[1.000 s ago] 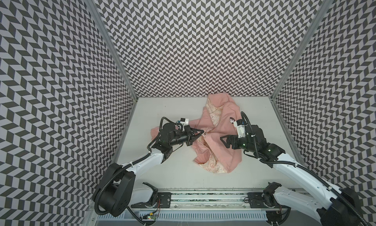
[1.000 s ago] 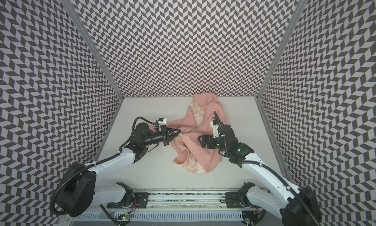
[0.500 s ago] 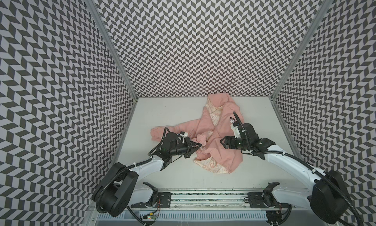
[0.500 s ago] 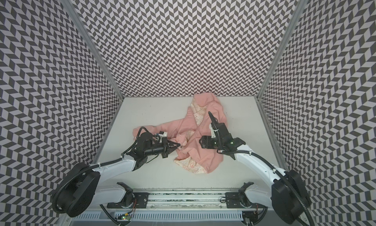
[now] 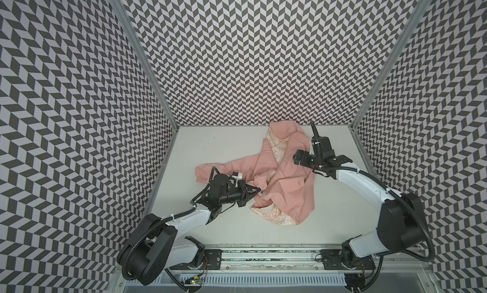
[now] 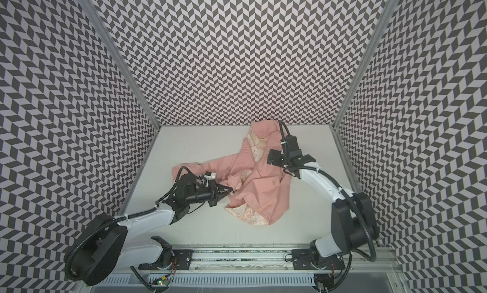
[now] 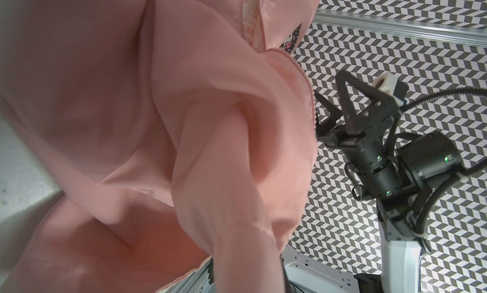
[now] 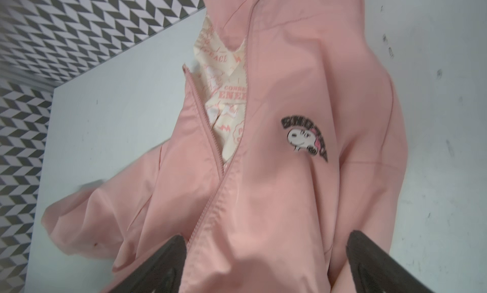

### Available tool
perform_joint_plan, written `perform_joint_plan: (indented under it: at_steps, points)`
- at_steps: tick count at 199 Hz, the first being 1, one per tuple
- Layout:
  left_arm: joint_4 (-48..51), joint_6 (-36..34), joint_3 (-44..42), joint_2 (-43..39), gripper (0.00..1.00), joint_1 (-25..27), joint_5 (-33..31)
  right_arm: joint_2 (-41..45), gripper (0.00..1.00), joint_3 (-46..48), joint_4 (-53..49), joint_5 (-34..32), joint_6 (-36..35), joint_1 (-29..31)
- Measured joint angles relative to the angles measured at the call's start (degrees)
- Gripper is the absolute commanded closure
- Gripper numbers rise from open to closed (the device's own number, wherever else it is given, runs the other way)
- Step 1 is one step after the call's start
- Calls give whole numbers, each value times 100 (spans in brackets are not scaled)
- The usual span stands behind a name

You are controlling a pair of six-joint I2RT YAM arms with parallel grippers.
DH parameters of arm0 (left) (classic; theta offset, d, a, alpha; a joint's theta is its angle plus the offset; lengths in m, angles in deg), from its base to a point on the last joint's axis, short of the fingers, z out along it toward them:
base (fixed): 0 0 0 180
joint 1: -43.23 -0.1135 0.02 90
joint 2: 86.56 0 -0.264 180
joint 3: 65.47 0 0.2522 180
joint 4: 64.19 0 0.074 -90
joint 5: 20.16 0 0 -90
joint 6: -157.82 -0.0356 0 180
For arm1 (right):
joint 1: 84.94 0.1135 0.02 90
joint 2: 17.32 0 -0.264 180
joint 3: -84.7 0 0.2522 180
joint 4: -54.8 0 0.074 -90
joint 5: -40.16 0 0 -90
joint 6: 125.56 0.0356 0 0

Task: Zip up the jacket
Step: 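Release the hoodie with the right gripper and swing it away while the left holds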

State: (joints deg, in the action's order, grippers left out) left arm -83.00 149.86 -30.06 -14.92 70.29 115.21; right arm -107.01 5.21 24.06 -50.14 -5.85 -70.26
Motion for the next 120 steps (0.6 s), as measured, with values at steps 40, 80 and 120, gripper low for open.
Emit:
perform_joint_plan:
  at_steps: [40,80,120]
  points:
    - [-42,0,-131,2,100,0,2,-1565,0,-1578,-295,-55,-105,-455]
    - [-225,13,-146,94,100,-2,33,-2903,0,-2852,-686,269,-140,-807]
    - [-433,37,-157,293,100,-105,138,-3718,3,-3539,-846,822,-118,-1187]
